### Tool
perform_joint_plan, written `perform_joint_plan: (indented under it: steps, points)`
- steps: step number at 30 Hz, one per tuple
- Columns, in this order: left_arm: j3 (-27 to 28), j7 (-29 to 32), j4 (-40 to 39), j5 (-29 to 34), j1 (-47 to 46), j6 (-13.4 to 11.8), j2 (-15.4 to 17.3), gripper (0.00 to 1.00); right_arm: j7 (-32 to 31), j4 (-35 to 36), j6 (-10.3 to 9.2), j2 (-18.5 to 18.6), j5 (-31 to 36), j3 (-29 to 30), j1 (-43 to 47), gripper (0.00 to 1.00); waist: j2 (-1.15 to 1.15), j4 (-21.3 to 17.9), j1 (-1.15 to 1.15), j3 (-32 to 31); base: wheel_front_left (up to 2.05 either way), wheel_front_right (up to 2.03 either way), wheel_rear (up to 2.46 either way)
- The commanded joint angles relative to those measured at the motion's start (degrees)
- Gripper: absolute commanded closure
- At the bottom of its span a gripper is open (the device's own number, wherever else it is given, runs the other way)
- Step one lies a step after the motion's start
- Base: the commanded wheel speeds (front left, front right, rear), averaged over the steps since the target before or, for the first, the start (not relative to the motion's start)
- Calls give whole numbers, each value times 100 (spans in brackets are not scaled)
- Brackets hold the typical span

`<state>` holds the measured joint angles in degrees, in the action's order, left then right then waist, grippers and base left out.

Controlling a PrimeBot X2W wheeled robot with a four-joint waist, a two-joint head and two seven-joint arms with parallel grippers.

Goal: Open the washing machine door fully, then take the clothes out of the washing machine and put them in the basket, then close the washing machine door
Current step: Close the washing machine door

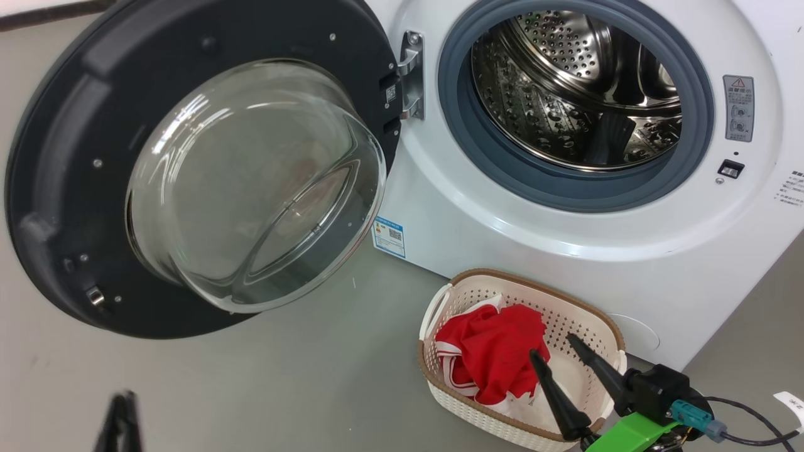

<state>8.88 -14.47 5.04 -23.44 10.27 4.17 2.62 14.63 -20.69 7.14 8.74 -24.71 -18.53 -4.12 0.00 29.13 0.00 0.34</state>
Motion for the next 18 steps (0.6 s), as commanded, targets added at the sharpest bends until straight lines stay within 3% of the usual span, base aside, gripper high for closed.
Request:
perform_joint_plan:
  steps: [1, 5, 8, 14, 15, 16, 18]
  points:
    - [328, -52, -291, 37, -372, 92, 26, 100, 37, 123, 35, 27, -42, -32, -199, 0, 0, -7, 0, 2, 0, 0, 0]
    - [758, -52, -734, 94, -858, 257, 258, 100, 37, 168, 35, -20, -3, 99, -87, 0, 0, -29, 0, 11, 0, 0, 0]
    - [1005, -52, -982, 76, -1316, 311, 665, 100, 37, 221, 35, -52, 38, 221, 11, 0, 0, -51, 0, 31, 0, 0, 0]
    - [1268, -52, -830, -686, -2479, 329, 1774, 100, 37, 319, 35, -67, 145, 380, 76, 0, 0, -165, 0, 210, 0, 0, 0]
    - [1306, -52, -738, -867, -2679, 330, 1970, 100, 37, 327, 35, -62, 163, 393, 58, 0, 0, -192, 0, 249, 0, 0, 0]
    - [1328, -52, -471, -1108, -3036, 330, 2388, 100, 37, 337, 35, -49, 190, 409, 24, 0, 0, -236, 0, 321, 0, 0, 0]
    - [1332, -52, -61, -1474, -3420, 330, 2726, 100, 37, 341, 35, -34, 212, 410, -9, 0, 0, -275, 0, 391, 0, 0, 0]
